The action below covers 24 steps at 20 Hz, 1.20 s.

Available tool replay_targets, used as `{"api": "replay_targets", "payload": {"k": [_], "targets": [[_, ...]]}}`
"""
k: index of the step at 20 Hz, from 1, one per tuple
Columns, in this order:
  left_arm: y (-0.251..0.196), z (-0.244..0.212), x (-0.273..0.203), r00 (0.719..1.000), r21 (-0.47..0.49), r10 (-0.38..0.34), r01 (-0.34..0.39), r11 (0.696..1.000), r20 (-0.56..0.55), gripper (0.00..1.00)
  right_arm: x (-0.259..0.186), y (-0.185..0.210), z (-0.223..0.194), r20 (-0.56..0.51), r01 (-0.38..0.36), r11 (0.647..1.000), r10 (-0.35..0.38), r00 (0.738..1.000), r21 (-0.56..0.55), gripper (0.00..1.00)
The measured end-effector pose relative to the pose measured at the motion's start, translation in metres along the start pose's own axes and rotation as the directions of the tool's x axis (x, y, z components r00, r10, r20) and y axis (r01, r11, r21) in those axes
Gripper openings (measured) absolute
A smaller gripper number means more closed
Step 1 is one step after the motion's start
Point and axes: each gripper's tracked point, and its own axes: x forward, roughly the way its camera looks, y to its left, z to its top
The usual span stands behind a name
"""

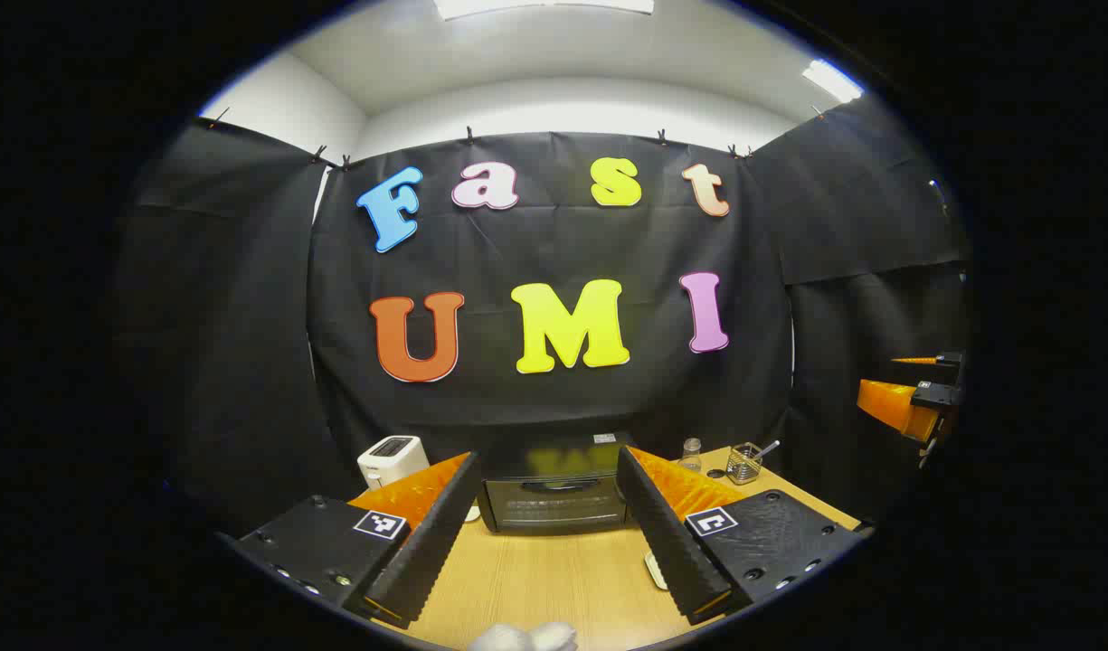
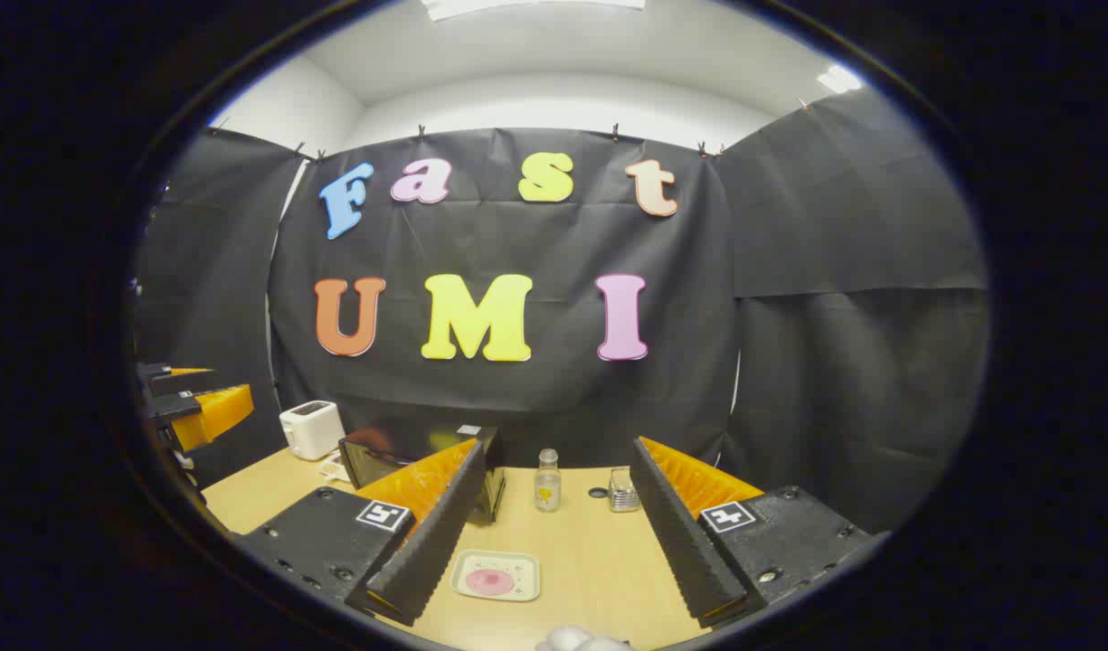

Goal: Open the electric oven with the left hand, put the food in, and close the electric oven.

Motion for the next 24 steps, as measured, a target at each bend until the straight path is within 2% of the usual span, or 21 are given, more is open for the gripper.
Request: {"api": "replay_targets", "payload": {"k": [10,14,17,18,19,24], "targets": [[0.02,-0.005,-0.012,1.0,0.027,-0.009,0.009,1.0,0.0,0.96,-0.019,0.018,-0.003,0.001,0.009,1.0,-0.009,1.0,0.006,1.0],[0.017,-0.013,0.001,1.0,0.018,-0.015,0.016,1.0,-0.008,0.96,-0.019,0.018,-0.008,-0.01,0.005,1.0,-0.005,1.0,0.008,1.0],[0.006,-0.021,0.029,0.999,0.01,-0.026,0.027,1.0,-0.022,0.96,-0.012,0.013,-0.01,-0.017,-0.012,1.0,0.012,1.0,0.006,1.0],[0.004,-0.024,0.041,1.0,0.012,-0.025,0.025,1.0,-0.018,1.0,-0.006,0.009,-0.01,-0.018,-0.017,1.0,0.017,1.0,0.01,1.0],[0.0,-0.026,0.056,1.0,0.016,-0.023,0.023,1.0,-0.015,0.96,0.0,0.005,-0.01,-0.017,-0.023,1.0,0.024,1.0,0.013,1.0],[-0.019,-0.055,0.143,0.999,0.007,-0.02,0.021,1.0,-0.035,0.97,0.046,-0.019,-0.019,-0.044,-0.039,0.999,0.039,0.998,0.011,1.0]]}}
